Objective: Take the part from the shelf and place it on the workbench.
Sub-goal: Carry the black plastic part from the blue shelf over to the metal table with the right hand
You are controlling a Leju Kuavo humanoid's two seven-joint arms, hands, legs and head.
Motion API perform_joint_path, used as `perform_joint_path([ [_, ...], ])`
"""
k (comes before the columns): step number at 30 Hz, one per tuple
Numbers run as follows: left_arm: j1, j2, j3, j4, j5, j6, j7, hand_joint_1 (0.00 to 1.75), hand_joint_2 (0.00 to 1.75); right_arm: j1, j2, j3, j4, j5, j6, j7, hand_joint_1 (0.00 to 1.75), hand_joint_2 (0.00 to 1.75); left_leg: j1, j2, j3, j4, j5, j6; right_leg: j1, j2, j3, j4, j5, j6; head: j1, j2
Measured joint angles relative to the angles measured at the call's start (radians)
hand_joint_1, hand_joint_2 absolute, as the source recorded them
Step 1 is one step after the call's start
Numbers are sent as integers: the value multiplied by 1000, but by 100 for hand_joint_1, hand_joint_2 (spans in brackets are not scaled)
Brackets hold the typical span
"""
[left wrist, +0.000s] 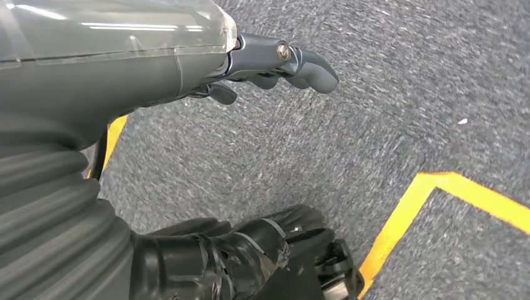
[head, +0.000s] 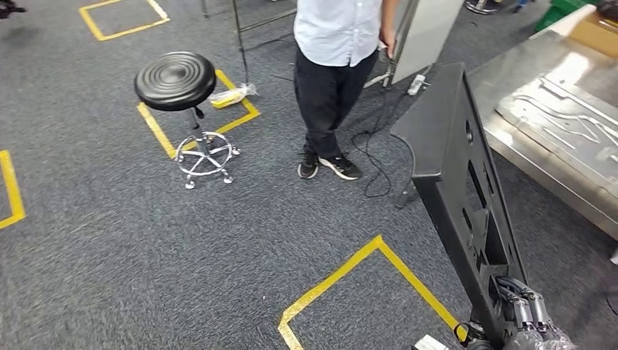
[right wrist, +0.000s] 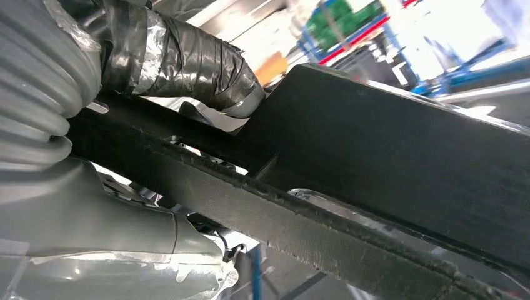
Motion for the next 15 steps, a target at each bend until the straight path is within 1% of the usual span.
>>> perform_joint_path([
  [1, 0, 0, 0, 0, 2, -1, 0, 0, 175, 1, 0, 0, 1, 1, 0, 1, 175, 175, -2, 13, 2, 0, -2, 0, 0, -3, 9, -18, 21, -2, 0, 0],
  [2, -1, 0, 0, 0, 3, -1, 0, 0, 175, 1, 0, 0, 2, 1, 0, 1, 175, 175, -4, 24, 6, 0, -5, 0, 2, -10, 37, -72, 55, -7, 0, 0],
  [3, -2, 0, 0, 0, 4, -2, 0, 0, 175, 1, 0, 0, 2, 2, 0, 1, 175, 175, -5, 35, 11, -1, -8, -1, 7, -30, 76, -145, 88, -16, 0, 0],
  [4, -3, 0, 0, 0, 4, -2, 0, 0, 175, 1, 0, 0, 2, 2, 0, 1, 175, 175, -8, 45, 16, -1, -12, -2, 14, -52, 109, -209, 110, -26, 0, 0],
  [5, -3, -1, 0, 0, 4, -2, 0, 0, 175, 0, 0, 0, 2, 2, 0, 1, 175, 175, -10, 54, 19, -2, -14, -5, 21, -70, 131, -253, 121, -34, 0, 0],
  [6, -3, -1, 0, 0, 5, -2, 0, 0, 175, 0, 0, 0, 2, 2, 0, 1, 175, 175, -11, 64, 21, -3, -16, -8, 27, -79, 140, -274, 122, -41, 0, 0],
  [7, -4, -2, 0, 0, 5, -3, 1, 0, 175, 0, 0, 0, 2, 2, 0, 2, 175, 175, -12, 74, 24, -5, -17, -13, 30, -73, 140, -277, 122, -45, 0, 0],
  [8, -4, -3, 0, 0, 5, -3, 1, 0, 175, 1, 0, 0, 1, 3, 0, 2, 175, 175, -13, 83, 27, -8, -19, -17, 26, -59, 143, -284, 126, -49, 0, 0],
  [9, -5, -4, 0, 0, 5, -3, 1, 0, 175, 3, 0, 0, 1, 4, 0, 3, 175, 175, -13, 77, 31, -6, -25, -22, 22, -48, 148, -294, 130, -52, -1, 0],
  [10, -7, -4, 0, 0, 5, -4, 1, 0, 175, 4, 0, 0, 0, 4, 0, 3, 175, 175, -12, 58, 28, 10, -38, -26, 17, -37, 155, -304, 135, -56, -2, 0],
  [11, -7, -4, 0, 0, 6, -4, 1, 0, 175, 3, 0, 0, 0, 5, 0, 3, 175, 175, -11, 30, 14, 46, -61, -30, 11, -26, 162, -314, 139, -58, -2, 0],
  [12, -7, -4, 0, 0, 7, -6, 1, 0, 175, 3, 0, 0, 0, 5, 0, 3, 175, 175, -8, -1, -10, 101, -90, -33, 9, -17, 163, -317, 140, -59, -2, 0],
  [13, -6, -3, 0, 0, 9, -7, 1, 0, 175, 1, 0, 0, 1, 5, 0, 3, 175, 175, -6, -19, -42, 166, -120, -35, 8, -5, 163, -317, 140, -61, -3, 0],
  [14, -4, -3, 0, 0, 11, -8, 1, 0, 175, 1, 0, 1, 2, 5, 0, 3, 175, 175, -5, -27, -73, 223, -140, -38, 7, 8, 162, -315, 140, -61, -3, 0],
  [15, -2, -3, 0, 0, 12, -9, 1, 0, 175, 2, 0, 1, 2, 5, 0, 3, 175, 175, -3, -29, -91, 253, -140, -41, 6, 23, 162, -313, 139, -61, -3, 0],
])
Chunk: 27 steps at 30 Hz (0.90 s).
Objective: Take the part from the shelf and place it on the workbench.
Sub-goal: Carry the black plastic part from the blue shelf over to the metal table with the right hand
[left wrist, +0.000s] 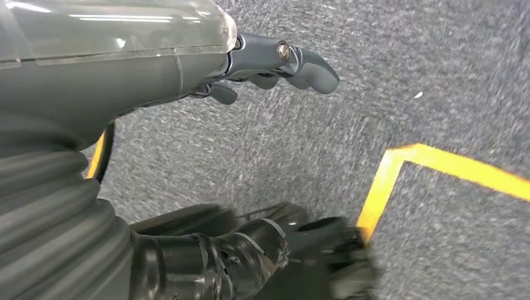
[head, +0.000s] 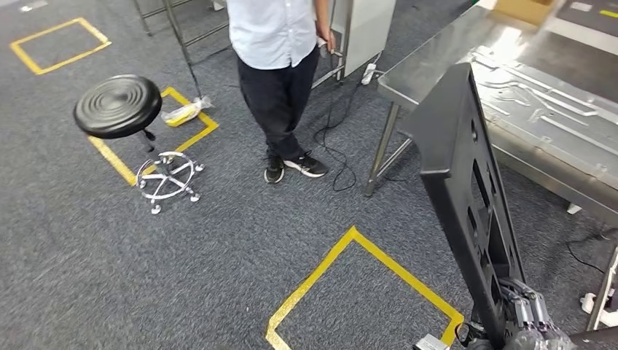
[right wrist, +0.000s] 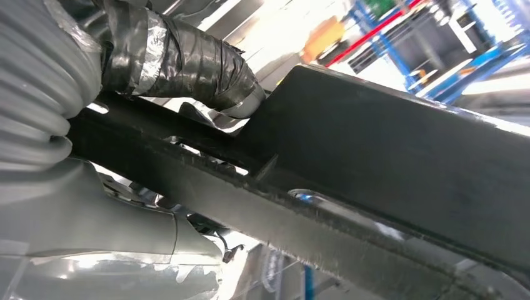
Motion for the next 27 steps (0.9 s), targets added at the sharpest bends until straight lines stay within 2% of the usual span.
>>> perform_joint_path([
  [1, 2, 0, 0, 0, 0, -1, 0, 0, 175, 0, 0, 0, 0, 0, 0, 0, 175, 175, 2, -1, -2, -6, 19, -2, -1, 15, 0, 3, -1, 2, 0, 0],
  [2, 2, 1, 0, 0, -1, -1, 1, 0, 175, 0, 0, 0, 0, 0, 0, 0, 175, 175, 4, -4, 15, -50, 56, -4, -2, 31, 0, 8, -3, 5, 0, 0],
  [3, 2, 1, 0, 0, -2, -2, 1, 0, 175, 0, 0, 0, 0, 0, 0, 0, 175, 175, 7, -17, 42, -116, 94, -5, -4, 45, -1, 14, -7, 10, 0, 0],
  [4, 1, 1, 0, 0, -3, -2, 0, 0, 175, 0, 0, 0, 0, 0, 0, 0, 175, 175, 10, -39, 67, -176, 119, -6, -4, 57, -4, 24, -12, 16, 0, 0],
  [5, 1, 1, 0, 0, -3, -2, 0, 0, 175, -1, 0, 0, 0, 0, 0, 0, 175, 175, 11, -58, 85, -219, 132, -4, -4, 69, -8, 32, -16, 22, 0, 0],
  [6, 0, 1, 0, 0, -3, -2, -1, 0, 175, -1, 0, 0, 0, 0, 0, 0, 175, 175, 11, -72, 93, -238, 133, 0, -5, 78, -14, 38, -18, 28, 1, 0],
  [7, 0, 0, 0, 0, -2, -2, -1, 0, 175, -1, 0, 0, 0, 1, 0, 0, 175, 175, 8, -74, 95, -240, 129, 6, -5, 88, -18, 40, -17, 34, 1, 0],
  [8, 0, 0, 0, 0, -2, -2, -1, 0, 175, 1, 0, 0, 0, 1, 0, 0, 175, 175, 8, -64, 96, -240, 131, 13, -6, 99, -22, 40, -15, 39, 1, 0],
  [9, -1, -1, 0, 0, -2, -2, -1, 0, 175, 3, 0, 0, 0, 2, 0, 0, 175, 175, 9, -53, 97, -243, 133, 19, -7, 95, -25, 44, -16, 43, 1, 0],
  [11, -2, -2, 0, 0, -2, -2, -2, 0, 175, 4, 0, 0, 0, 4, 0, 0, 175, 175, 12, -30, 99, -248, 137, 30, -4, 49, -49, 88, -43, 52, 3, 0],
  [12, -1, -2, 0, 0, -2, -2, -2, 0, 175, 3, 0, 0, 0, 4, 0, 0, 175, 175, 12, -18, 99, -249, 137, 34, -3, 15, -74, 139, -69, 56, 4, 0],
  [13, 0, -2, 0, 0, -2, -2, -2, 0, 175, 2, 0, 0, 0, 4, 0, 0, 175, 175, 10, -5, 99, -249, 136, 36, -3, -8, -107, 203, -99, 60, 5, 0],
  [14, 2, -2, 0, 0, -2, -2, -1, 0, 175, 2, 0, -1, 0, 4, 0, 0, 175, 175, 9, 10, 99, -249, 134, 38, -4, -18, -140, 264, -122, 62, 4, 0],
  [15, 4, -1, 0, 0, -2, -2, -1, 0, 175, 3, 0, -1, 0, 5, 0, 0, 175, 175, 8, 24, 100, -249, 131, 39, -5, -23, -163, 306, -130, 62, 4, 0],
  [16, 4, -1, 0, 0, -2, -2, -1, 0, 175, 4, 0, -1, 1, 6, 0, 0, 175, 175, 7, 37, 102, -249, 129, 39, -5, -25, -168, 311, -118, 61, 4, 0],
  [17, 3, -1, 0, 0, -2, -2, -1, 0, 175, 4, 0, -1, 1, 6, 0, 0, 175, 175, 6, 50, 106, -249, 126, 39, -4, -30, -152, 277, -89, 57, 4, 0],
  [18, 2, -2, 0, 0, -2, -2, -1, 0, 175, 5, 0, -1, 1, 7, 0, 0, 175, 175, 4, 61, 111, -249, 122, 39, -2, -40, -119, 212, -50, 50, 4, 0],
  [19, 1, -3, 0, 0, -2, -2, -1, 0, 175, 4, 0, -1, 1, 8, 0, 0, 175, 175, 3, 71, 116, -251, 119, 38, 4, -64, -83, 144, -24, 41, 4, 0],
  [20, 0, -3, 0, 0, -2, -2, -1, 0, 175, 4, 0, -1, 1, 9, 0, 0, 175, 175, 1, 80, 120, -252, 115, 35, 12, -87, -54, 88, -7, 31, 5, 0],
  [21, 0, -4, 0, 0, -2, -2, -1, 0, 175, 3, 0, -1, 0, 10, 0, 0, 175, 175, 0, 90, 124, -253, 112, 32, 20, -104, -38, 55, -2, 24, 4, 0],
  [22, 0, -5, 0, 0, -2, -2, 0, 0, 175, 3, 0, -1, 0, 12, 0, 0, 175, 175, -2, 101, 127, -256, 110, 28, 26, -112, -35, 44, -6, 19, 5, 0],
  [23, -1, -6, 0, 0, -2, -2, 0, 0, 175, 4, 0, -1, 0, 14, 0, 0, 175, 175, -4, 112, 132, -260, 109, 23, 28, -103, -36, 39, -5, 16, 5, 0],
  [24, -2, -6, 0, 0, -2, -2, 0, 0, 175, 5, 0, -1, 0, 15, 0, 0, 175, 175, -4, 120, 137, -262, 105, 19, 23, -89, -32, 31, -2, 14, 4, 0],
  [25, -3, -7, 0, 0, -1, -2, 0, 0, 175, 5, 1, -1, 0, 17, 0, 0, 175, 175, -4, 109, 139, -256, 97, 14, 18, -76, -26, 22, 2, 11, 4, 0],
  [26, -4, -7, 0, 0, -1, -2, 0, 0, 175, 5, 1, -1, 0, 17, 0, 1, 175, 175, -4, 86, 132, -232, 81, 10, 12, -64, -19, 13, 5, 8, 3, 0],
  [27, -4, -7, 0, 0, 0, -2, 0, 0, 175, 3, 1, -1, 0, 18, 0, 1, 175, 175, -3, 55, 113, -186, 54, 6, 6, -52, -13, 6, 8, 5, 2, 0],
])
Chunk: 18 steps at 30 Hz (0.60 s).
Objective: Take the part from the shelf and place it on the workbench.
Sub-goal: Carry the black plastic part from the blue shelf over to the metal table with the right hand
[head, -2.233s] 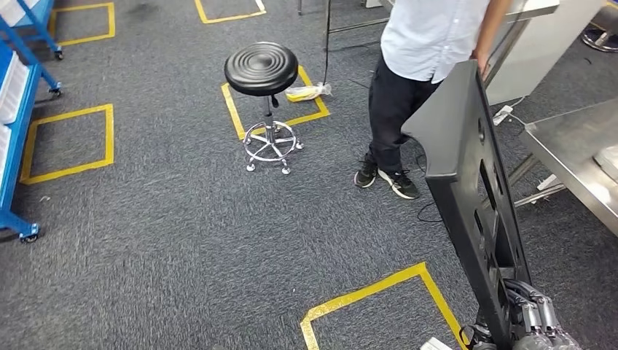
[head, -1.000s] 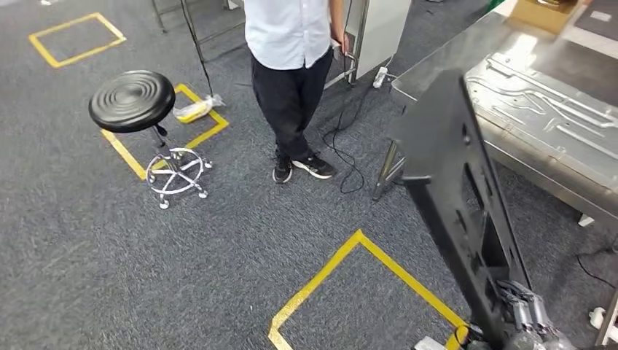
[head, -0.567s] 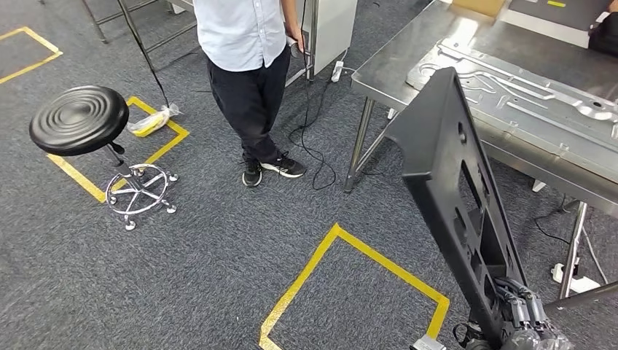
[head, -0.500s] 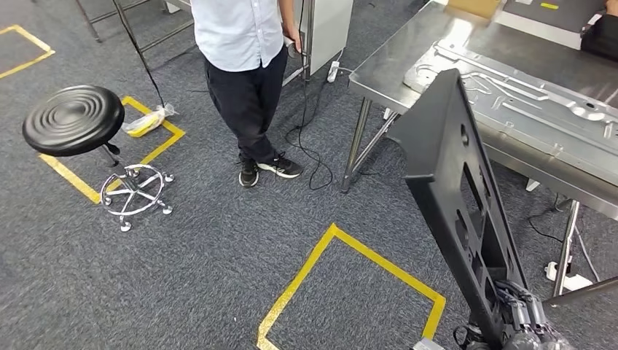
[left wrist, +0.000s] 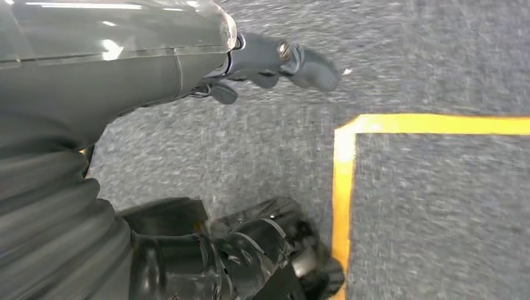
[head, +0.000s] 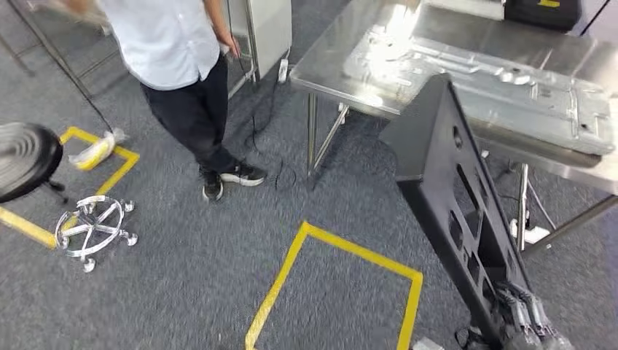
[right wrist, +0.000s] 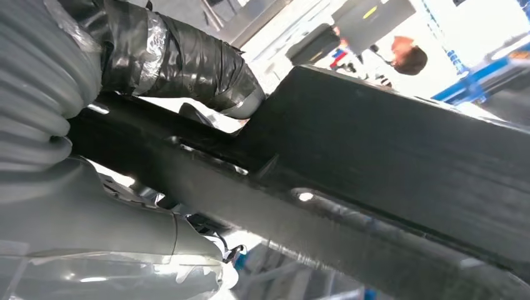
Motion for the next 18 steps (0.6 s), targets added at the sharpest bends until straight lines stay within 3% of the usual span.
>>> perform_joint_path([
  [1, 0, 0, 0, 0, 1, 0, 0, 0, 175, -2, 0, 0, 0, 0, 0, 1, 175, 175, 1, -31, -31, 63, -30, -3, 0, 12, 1, -1, 0, -3, -1, 0],
  [2, 1, 0, 0, 0, 1, 0, 1, 0, 175, -3, 0, 1, 1, 0, 0, 1, 175, 175, 2, -47, -67, 130, -56, -5, 0, 25, 1, -1, -1, -5, -1, 0],
  [3, 4, 1, 0, 0, 2, 0, 1, 0, 175, -3, 0, 1, 2, 0, 0, 2, 175, 175, 3, -54, -97, 181, -69, -7, 0, 40, 2, 1, -2, -6, -1, 0],
  [4, 6, 1, 0, 0, 2, 0, 2, 0, 175, -3, 0, 1, 3, 0, 0, 2, 175, 175, 4, -55, -113, 197, -59, -8, 0, 56, 3, 3, -4, -6, -1, 0],
  [5, 8, 2, 0, 0, 2, 0, 2, 0, 175, -3, 0, 1, 4, 0, 0, 2, 175, 175, 4, -57, -111, 176, -29, -8, -1, 73, 4, 7, -6, -4, -1, 0],
  [6, 9, 2, 0, 0, 2, 0, 2, 0, 175, -3, 0, 1, 5, 0, 0, 2, 175, 175, 6, -64, -92, 119, 15, -8, -2, 88, 5, 12, -9, -2, -1, 0],
  [8, 8, 2, 0, 0, 2, -1, 1, 0, 175, -4, 0, 1, 6, 0, 0, 3, 175, 175, 9, -104, -47, 0, 76, -4, -3, 113, 3, 26, -18, 7, -1, 0],
  [10, 7, 2, 0, 0, 2, -5, -2, 0, 175, -3, 0, 2, 7, 1, 0, 7, 175, 175, 8, -133, -29, -48, 84, 5, -4, 131, -5, 36, -23, 17, -1, 0],
  [13, 5, 2, 0, 0, 2, -12, -9, 0, 175, 0, 0, 2, 7, 6, 0, 15, 175, 175, 7, -116, -24, -55, 88, 19, -6, 150, -11, 35, -20, 29, -1, 0],
  [15, 4, 1, 0, 0, 2, -14, -11, 0, 175, 1, 0, 2, 7, 9, 0, 18, 175, 175, 13, -100, -21, -63, 93, 29, -3, 112, -23, 60, -36, 37, 2, 0],
  [17, 5, 2, 0, 0, 2, -15, -13, 0, 175, -2, -1, 2, 8, 10, 0, 20, 175, 175, 15, -79, -18, -67, 94, 35, -3, 52, -71, 155, -87, 48, 5, 0],
  [18, 6, 2, 0, 0, 2, -15, -14, 0, 175, -3, -1, 2, 9, 10, 0, 20, 175, 175, 14, -67, -18, -67, 92, 37, -7, 37, -106, 221, -114, 53, 6, 0],
])
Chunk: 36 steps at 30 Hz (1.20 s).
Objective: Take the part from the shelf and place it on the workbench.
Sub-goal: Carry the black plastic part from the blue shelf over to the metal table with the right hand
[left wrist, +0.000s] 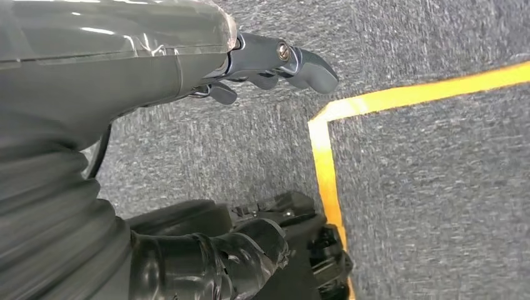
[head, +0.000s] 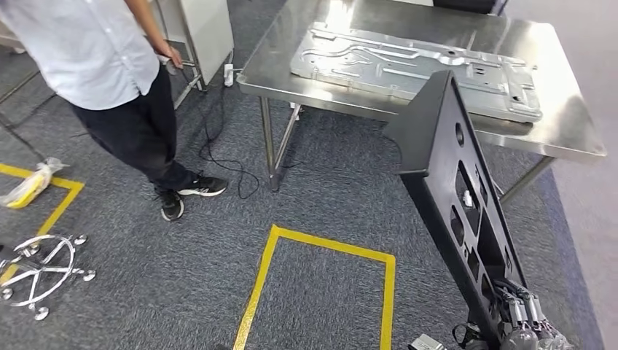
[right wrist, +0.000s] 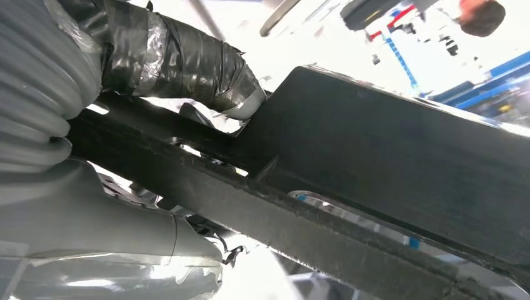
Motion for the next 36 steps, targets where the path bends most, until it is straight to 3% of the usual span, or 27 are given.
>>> perform_joint_path([
  [1, 2, 1, 0, 0, 0, 0, 0, 0, 175, 0, 0, 0, 2, 0, 0, 1, 175, 175, 0, 11, 0, 0, -2, 0, -4, -7, -30, 54, -16, 4, 0, 0],
  [2, 3, 1, 0, 0, 0, 0, -1, 0, 175, 0, 0, 0, 3, 1, 0, 2, 175, 175, 0, 20, 2, 0, -5, -1, -7, -9, -47, 80, -15, 7, 0, 0],
  [3, 3, 2, 0, 0, 0, 0, -2, 0, 175, 1, 0, 0, 5, 3, 0, 5, 175, 175, 0, 27, 5, 0, -7, -2, -10, -10, -43, 66, 6, 8, 0, 0],
  [5, 1, 1, 0, 0, -2, 0, -4, 0, 175, 1, -4, 3, 8, 17, 0, 22, 175, 175, 0, 35, 15, 0, -14, -7, -11, -15, 19, -58, 77, 4, 0, 0],
  [7, -2, 1, 0, 0, -3, -1, -7, 0, 175, 1, -19, 16, 12, 37, 0, 62, 175, 175, -2, 39, 21, -3, -19, -14, -5, -20, 77, -168, 112, -6, 0, 0],
  [9, -4, 1, 0, 0, -4, -8, -8, 0, 175, 1, -40, 36, 20, 66, 0, 107, 175, 175, -4, 41, 24, -8, -21, -24, 1, -21, 87, -191, 109, -14, 0, 0],
  [12, -5, 1, 0, 0, -5, -21, -11, 0, 175, 0, -59, 55, 28, 116, 0, 137, 175, 175, -5, 36, 28, 4, -35, -40, -4, -17, 99, -210, 113, -30, -1, 0],
  [14, -6, 1, -1, 0, -6, -24, -12, 0, 175, -2, -62, 61, 33, 133, 0, 137, 175, 175, -4, 22, -11, 89, -83, -44, -7, -17, 109, -221, 114, -42, -2, 0],
  [16, -3, 1, -1, 0, -7, -27, -12, 0, 175, -4, -64, 66, 40, 138, 0, 133, 175, 175, -4, 14, -83, 217, -132, -44, -3, -14, 111, -219, 110, -51, -2, 0],
  [17, -1, 2, -2, 0, -7, -27, -12, 0, 175, -4, -64, 68, 43, 138, 0, 130, 175, 175, -5, 13, -108, 255, -134, -44, 0, -12, 112, -218, 107, -53, -3, 0],
  [18, 1, 2, -2, 0, -7, -27, -12, 0, 175, -4, -66, 69, 47, 141, 0, 125, 175, 175, -5, 13, -116, 257, -116, -43, 2, -9, 114, -215, 104, -54, -2, 0],
  [19, 2, 2, -3, 0, -7, -28, -12, 0, 175, -4, -66, 70, 49, 145, 0, 119, 175, 175, -5, 12, -105, 219, -81, -40, 4, -5, 118, -212, 101, -54, -3, 0],
  [20, 2, 2, -3, 0, -7, -29, -11, 0, 175, -4, -67, 71, 51, 150, 0, 113, 175, 175, -6, 11, -80, 153, -40, -35, 5, -2, 121, -208, 96, -53, -2, 0],
  [22, 0, 4, -4, 0, -6, -29, -11, 0, 175, -6, -67, 72, 53, 157, 0, 97, 175, 175, -10, 7, -35, 43, 6, -26, 9, 2, 122, -199, 87, -46, -2, 0],
  [24, -2, 5, -6, 1, -6, -29, -11, 0, 175, -7, -67, 73, 54, 152, 0, 78, 175, 175, -14, 4, -22, 14, 9, -20, 9, 4, 119, -196, 84, -37, -2, 0],
  [27, -1, 5, -6, 1, -5, -29, -11, 0, 175, -9, -66, 73, 53, 133, 0, 54, 175, 175, -7, 6, -15, -3, 17, -7, 9, 2, 116, -187, 75, -23, -1, 0],
  [29, -2, 5, -6, 1, -4, -29, -11, 0, 175, -13, -66, 73, 52, 123, 0, 41, 175, 175, -2, 10, -9, -13, 21, 1, 4, -2, 83, -114, 33, -12, 2, 0],
  [31, -2, 5, -6, 1, -3, -29, -12, 0, 175, -15, -66, 73, 51, 117, 0, 32, 175, 175, -2, 13, -7, -14, 19, 3, -4, -5, 13, 17, -23, -1, 3, 0],
  [32, -2, 5, -6, 1, -3, -29, -12, 0, 175, -15, -65, 72, 52, 115, 0, 31, 175, 175, -2, 14, -6, -14, 17, 2, -8, -6, -15, 63, -32, 3, 4, 0],
  [33, -1, 5, -6, 1, -3, -29, -12, 0, 175, -15, -65, 72, 52, 114, 0, 30, 175, 175, -1, 15, -4, -14, 15, 1, -13, -7, -27, 76, -21, 6, 3, 0],
  [34, -1, 5, -6, 1, -3, -29, -12, 0, 175, -15, -65, 72, 52, 113, 0, 30, 175, 175, 0, 14, 0, -13, 12, -2, -16, -9, -18, 47, 9, 9, 4, 0],
  [36, -1, 5, -6, 1, -3, -29, -12, 0, 175, -16, -65, 72, 51, 112, 0, 30, 175, 175, 2, 14, 11, -13, 3, -10, -20, -15, 44, -86, 85, 10, 4, 0],
])
